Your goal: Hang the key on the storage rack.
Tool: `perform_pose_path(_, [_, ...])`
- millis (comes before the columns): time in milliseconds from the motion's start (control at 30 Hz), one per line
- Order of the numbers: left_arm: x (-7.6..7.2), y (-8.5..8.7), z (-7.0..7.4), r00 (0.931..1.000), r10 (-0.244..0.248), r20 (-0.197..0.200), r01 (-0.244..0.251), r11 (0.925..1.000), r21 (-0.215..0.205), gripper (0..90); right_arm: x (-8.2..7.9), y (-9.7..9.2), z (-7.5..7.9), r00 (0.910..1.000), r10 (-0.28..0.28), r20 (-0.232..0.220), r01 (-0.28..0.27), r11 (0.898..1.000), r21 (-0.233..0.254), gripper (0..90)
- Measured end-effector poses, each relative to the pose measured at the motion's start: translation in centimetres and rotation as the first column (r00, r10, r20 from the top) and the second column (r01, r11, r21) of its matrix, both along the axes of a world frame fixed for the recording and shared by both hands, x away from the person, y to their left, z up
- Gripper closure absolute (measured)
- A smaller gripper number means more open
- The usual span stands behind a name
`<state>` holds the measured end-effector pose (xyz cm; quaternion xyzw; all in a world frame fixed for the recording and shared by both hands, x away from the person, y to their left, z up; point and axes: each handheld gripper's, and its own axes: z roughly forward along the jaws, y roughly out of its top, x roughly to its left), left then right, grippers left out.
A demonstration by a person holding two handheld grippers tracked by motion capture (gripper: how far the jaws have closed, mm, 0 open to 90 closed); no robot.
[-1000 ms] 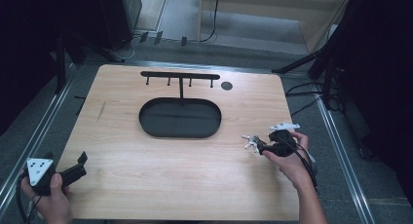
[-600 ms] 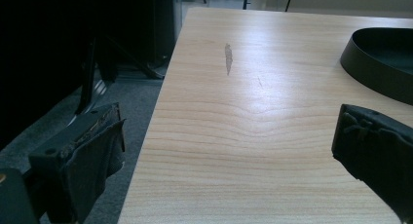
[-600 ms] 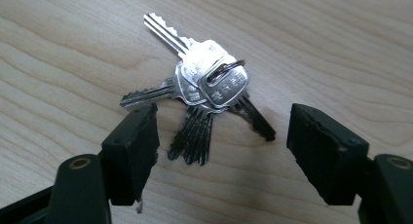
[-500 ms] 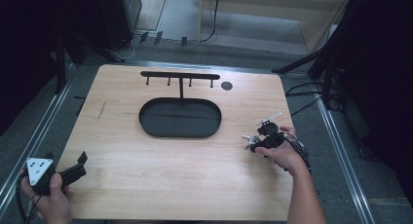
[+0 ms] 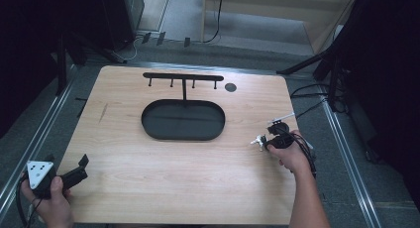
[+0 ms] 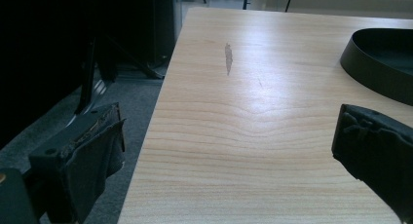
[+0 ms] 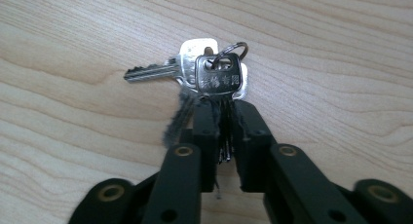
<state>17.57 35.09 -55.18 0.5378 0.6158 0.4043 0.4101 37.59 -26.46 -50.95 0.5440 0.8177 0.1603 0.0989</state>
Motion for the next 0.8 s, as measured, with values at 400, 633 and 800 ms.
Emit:
perform_pose_path(400, [0.0, 0.0, 0.0, 1.0, 0.001, 0.0, -0.001, 1.0, -0.001, 0.0, 0.3, 1.0, 4.4, 0.9951, 0.083, 0.054, -0.082, 0.996, -0.018, 86.4])
perform_pose_path(633, [0.0, 0.1, 0.0, 1.0, 0.001, 0.0, -0.001, 1.0, -0.001, 0.0, 1.0, 2.9, 7.6, 0.9921, 0.091, 0.087, -0.089, 0.996, -0.024, 86.4])
perform_pose_path(800, [0.0, 0.1, 0.0, 1.0, 0.002, -0.001, -0.002, 1.0, -0.002, 0.0, 1.5, 4.2, 9.5, 0.99, 0.091, 0.108, -0.09, 0.996, -0.014, 86.4])
